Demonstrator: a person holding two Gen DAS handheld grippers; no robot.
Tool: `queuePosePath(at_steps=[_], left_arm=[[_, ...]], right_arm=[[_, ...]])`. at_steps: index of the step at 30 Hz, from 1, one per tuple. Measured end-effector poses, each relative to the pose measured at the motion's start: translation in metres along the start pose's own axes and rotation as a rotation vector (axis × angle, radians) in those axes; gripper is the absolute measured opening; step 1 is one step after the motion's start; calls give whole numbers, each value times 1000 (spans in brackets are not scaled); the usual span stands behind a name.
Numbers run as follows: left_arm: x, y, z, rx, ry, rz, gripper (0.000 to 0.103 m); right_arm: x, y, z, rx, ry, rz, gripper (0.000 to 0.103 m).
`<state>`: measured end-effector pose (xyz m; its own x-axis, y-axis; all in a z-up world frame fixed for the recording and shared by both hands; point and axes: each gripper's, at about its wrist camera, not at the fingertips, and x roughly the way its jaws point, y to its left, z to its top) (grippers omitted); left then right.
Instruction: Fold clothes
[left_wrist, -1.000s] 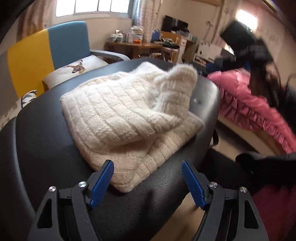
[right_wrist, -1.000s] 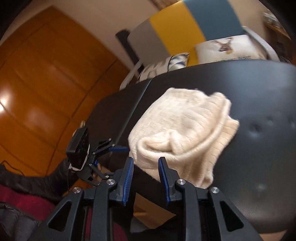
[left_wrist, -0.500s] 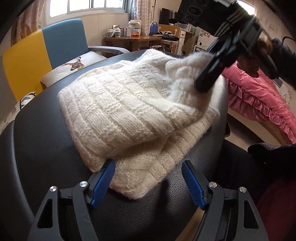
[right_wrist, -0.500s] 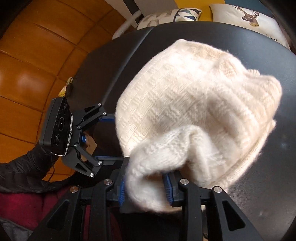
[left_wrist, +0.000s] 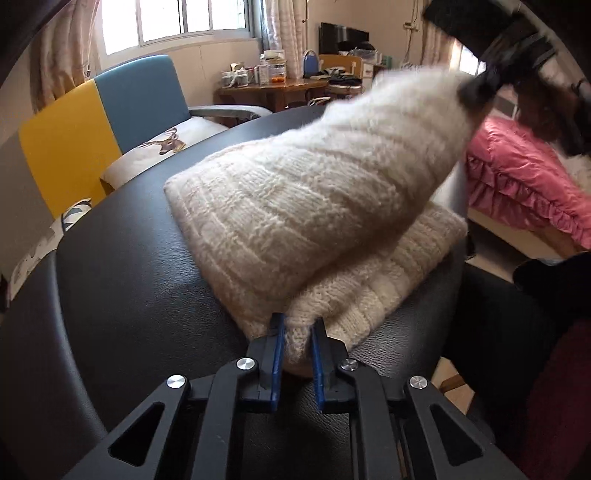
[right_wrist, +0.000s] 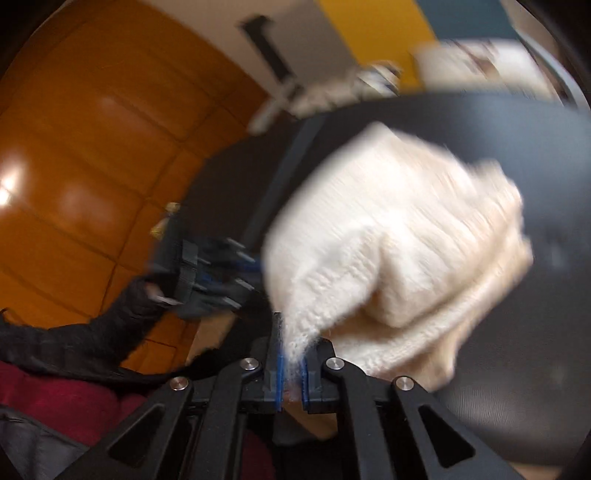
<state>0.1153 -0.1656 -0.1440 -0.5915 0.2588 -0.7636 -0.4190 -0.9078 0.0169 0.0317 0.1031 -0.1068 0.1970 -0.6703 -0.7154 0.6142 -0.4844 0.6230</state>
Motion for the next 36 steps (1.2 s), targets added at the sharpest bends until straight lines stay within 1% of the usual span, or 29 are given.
queuePosePath(at_steps=[1, 2, 3, 5, 7, 8, 10, 11, 12, 14, 16, 17, 19, 20, 22, 23, 24, 28, 30, 32, 34, 36], left_arm=[[0, 0, -2, 10, 12, 6, 14], [0, 1, -3, 14, 25, 4, 13], [0, 1, -4, 18, 34, -1, 13], [1, -1, -5, 48, 53, 12, 12], [0, -1, -4, 68, 66, 31, 11], [0, -1, -4, 80, 72, 40, 11], [0, -4, -4, 104, 81, 42, 11], [0, -5, -5, 115, 85, 40, 11], [0, -7, -6, 126, 89, 39, 11], [0, -9, -8, 138, 99, 31, 11], [0, -6, -12, 126, 119, 17, 10], [0, -3, -14, 124, 130, 19, 8], [0, 2, -19, 117, 157, 25, 6], [-1, 4, -22, 108, 172, 23, 5], [-6, 8, -25, 89, 185, 9, 5], [-12, 11, -23, 70, 171, -1, 5], [-18, 15, -20, 41, 154, -20, 5], [-45, 36, 0, -137, 21, -96, 5], [-53, 42, 10, -206, -49, -128, 5], [-53, 42, 18, -245, -96, -158, 5], [-52, 41, 25, -272, -129, -180, 5], [-46, 36, 31, -269, -119, -188, 5]], right_arm=[[11, -12, -11, 37, 27, -13, 5], [20, -18, -20, 66, 36, -3, 5], [27, -19, -26, 75, 36, 14, 5], [24, -12, -31, 62, 6, 33, 5], [5, -2, -31, 36, -61, 63, 5], [-7, 2, -28, 27, -108, 87, 5], [-29, 6, -25, 3, -202, 162, 5], [-34, 6, -25, -4, -218, 165, 5], [-30, 1, -26, 9, -199, 144, 5], [-3, -13, -38, 54, -94, 87, 5], [29, -27, -54, 90, 15, 15, 5], [39, -35, -60, 120, 33, -3, 5], [44, -40, -65, 141, 15, 3, 5], [41, -39, -65, 147, 0, 8, 5], [31, -36, -64, 163, -26, 30, 10], [23, -34, -63, 173, -35, 50, 16], [13, -32, -60, 177, -52, 56, 28], [-35, -35, -54, 184, -208, 45, 28], [-49, -45, -55, 215, -321, 23, 31], [-51, -65, -47, 271, -407, 9, 32], [-37, -94, -42, 360, -446, 13, 35], [-26, -122, -32, 434, -447, 71, 35]])
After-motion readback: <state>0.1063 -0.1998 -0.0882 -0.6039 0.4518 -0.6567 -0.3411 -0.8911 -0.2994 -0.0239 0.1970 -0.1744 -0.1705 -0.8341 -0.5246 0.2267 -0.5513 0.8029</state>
